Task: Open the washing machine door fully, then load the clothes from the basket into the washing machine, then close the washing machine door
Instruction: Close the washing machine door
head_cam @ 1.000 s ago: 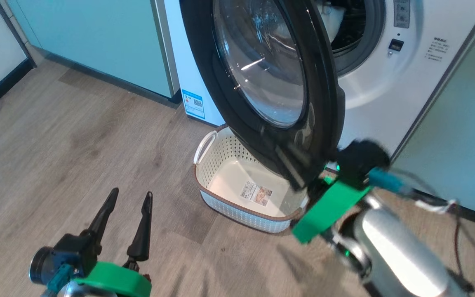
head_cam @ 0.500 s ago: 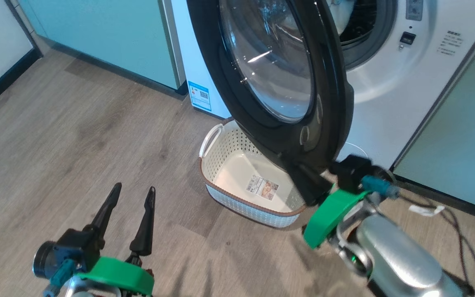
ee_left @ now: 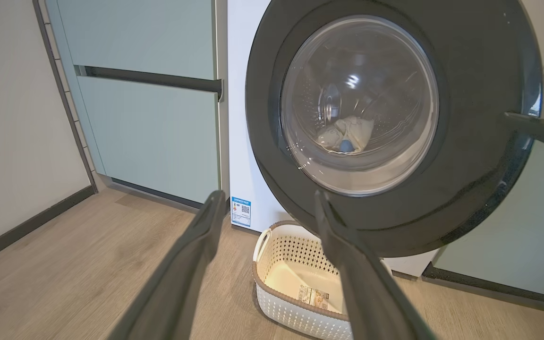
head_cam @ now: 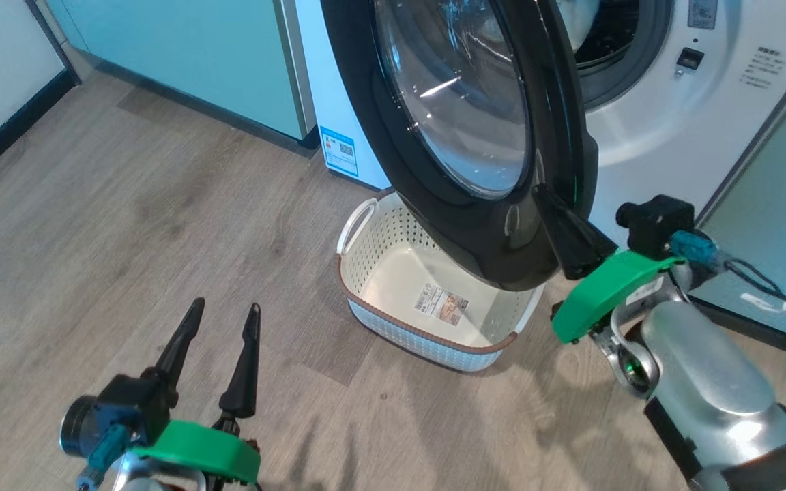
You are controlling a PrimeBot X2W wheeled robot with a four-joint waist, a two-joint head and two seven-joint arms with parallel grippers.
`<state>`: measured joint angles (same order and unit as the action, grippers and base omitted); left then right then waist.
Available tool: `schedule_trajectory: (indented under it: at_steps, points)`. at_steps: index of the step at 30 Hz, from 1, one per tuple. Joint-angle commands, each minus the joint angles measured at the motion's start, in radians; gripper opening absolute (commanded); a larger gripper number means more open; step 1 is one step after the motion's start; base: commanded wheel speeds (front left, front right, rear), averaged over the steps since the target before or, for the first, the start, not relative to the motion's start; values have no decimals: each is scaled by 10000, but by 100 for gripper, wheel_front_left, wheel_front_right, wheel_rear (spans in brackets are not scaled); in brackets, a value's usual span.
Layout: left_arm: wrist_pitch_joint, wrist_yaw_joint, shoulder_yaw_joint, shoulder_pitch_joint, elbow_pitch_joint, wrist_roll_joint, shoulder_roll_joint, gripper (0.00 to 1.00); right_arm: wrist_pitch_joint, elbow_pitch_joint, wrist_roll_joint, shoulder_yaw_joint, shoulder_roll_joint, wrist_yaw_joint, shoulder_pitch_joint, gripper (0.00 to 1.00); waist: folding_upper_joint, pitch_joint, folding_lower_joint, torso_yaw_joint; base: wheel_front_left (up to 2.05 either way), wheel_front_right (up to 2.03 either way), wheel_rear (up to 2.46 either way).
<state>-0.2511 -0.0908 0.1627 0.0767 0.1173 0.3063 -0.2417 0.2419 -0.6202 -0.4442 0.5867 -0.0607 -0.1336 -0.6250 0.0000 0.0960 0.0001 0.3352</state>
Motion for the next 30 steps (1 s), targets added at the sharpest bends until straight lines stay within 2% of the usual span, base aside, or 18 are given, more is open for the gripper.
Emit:
schedule_trajectory:
  at_steps: [1, 18, 30]
  points:
    - [-94, 3, -412, -508, 305, -136, -59, 100, 111, 238, 73, -14, 105, 29, -407, 0, 0, 13, -1, -3, 0, 0, 0]
    - [-105, 222, -553, -876, 521, -365, 210, 100, 194, -228, 642, -1033, 87, 29, -1080, 0, 0, 686, -1, -93, 0, 0, 0]
    - [-106, 804, -593, -1508, 487, -642, 794, 100, 118, -676, 1370, -2536, -532, 29, -2220, 0, 0, 1614, -1, 81, 0, 0, 0]
